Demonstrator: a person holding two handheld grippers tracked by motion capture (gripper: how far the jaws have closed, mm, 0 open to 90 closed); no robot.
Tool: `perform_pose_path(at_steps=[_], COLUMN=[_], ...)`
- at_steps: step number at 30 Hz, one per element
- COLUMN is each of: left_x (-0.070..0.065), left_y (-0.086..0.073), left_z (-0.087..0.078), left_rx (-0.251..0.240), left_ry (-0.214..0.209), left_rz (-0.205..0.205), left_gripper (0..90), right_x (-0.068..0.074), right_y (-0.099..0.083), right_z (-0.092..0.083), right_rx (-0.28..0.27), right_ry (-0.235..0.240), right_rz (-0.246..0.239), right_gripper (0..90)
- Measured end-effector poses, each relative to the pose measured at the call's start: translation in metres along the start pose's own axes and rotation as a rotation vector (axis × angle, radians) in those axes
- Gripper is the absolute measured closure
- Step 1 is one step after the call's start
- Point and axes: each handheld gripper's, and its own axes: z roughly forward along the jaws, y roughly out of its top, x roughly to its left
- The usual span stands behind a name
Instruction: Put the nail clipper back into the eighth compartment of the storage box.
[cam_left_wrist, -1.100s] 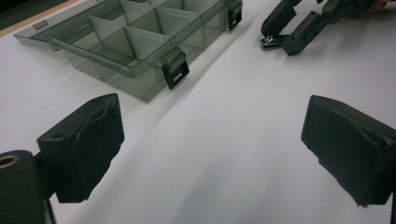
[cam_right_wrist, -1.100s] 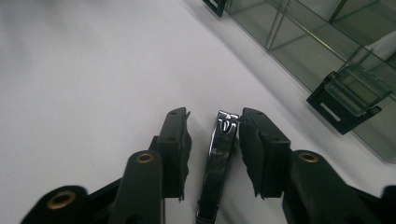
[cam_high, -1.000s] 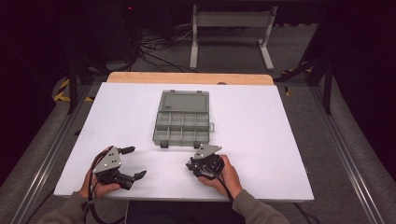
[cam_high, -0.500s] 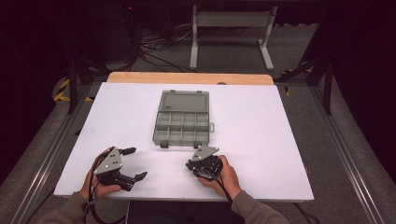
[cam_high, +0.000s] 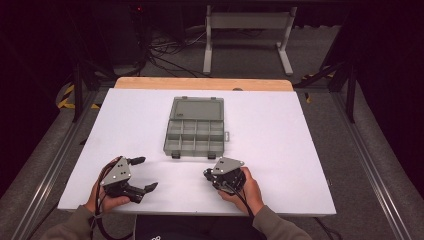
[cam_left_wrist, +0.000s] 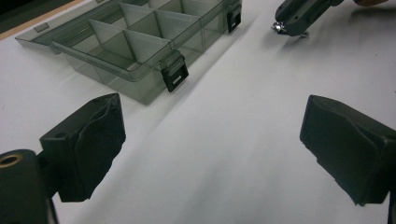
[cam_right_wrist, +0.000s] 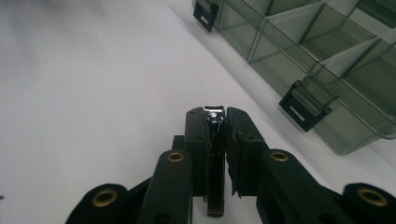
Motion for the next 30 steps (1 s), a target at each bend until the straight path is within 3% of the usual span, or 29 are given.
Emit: perform_pose_path(at_steps=[14, 20, 30], left_x=[0.0, 0.0, 0.0], left_y=[0.0, 0.0, 0.0], left_z=[0.0, 0.0, -0.001], left_rx=[0.006, 0.006, -0.004], left_ry=[0.006, 0.005, 0.003], left_rz=[-0.001, -0.002, -0.01], left_gripper=[7.6, 7.6, 7.7], right_x=[-0.012, -0.011, -0.015], right_y=[0.0, -0.002, 0.001], right_z=[-0.018, -0.015, -0.024], right_rx=[-0.07, -0.051, -0.087], right_ry=[-0.023, -0.018, -0.037], right_rz=[0.035, 0.032, 0.045], right_gripper=[82.0, 82.0, 82.0])
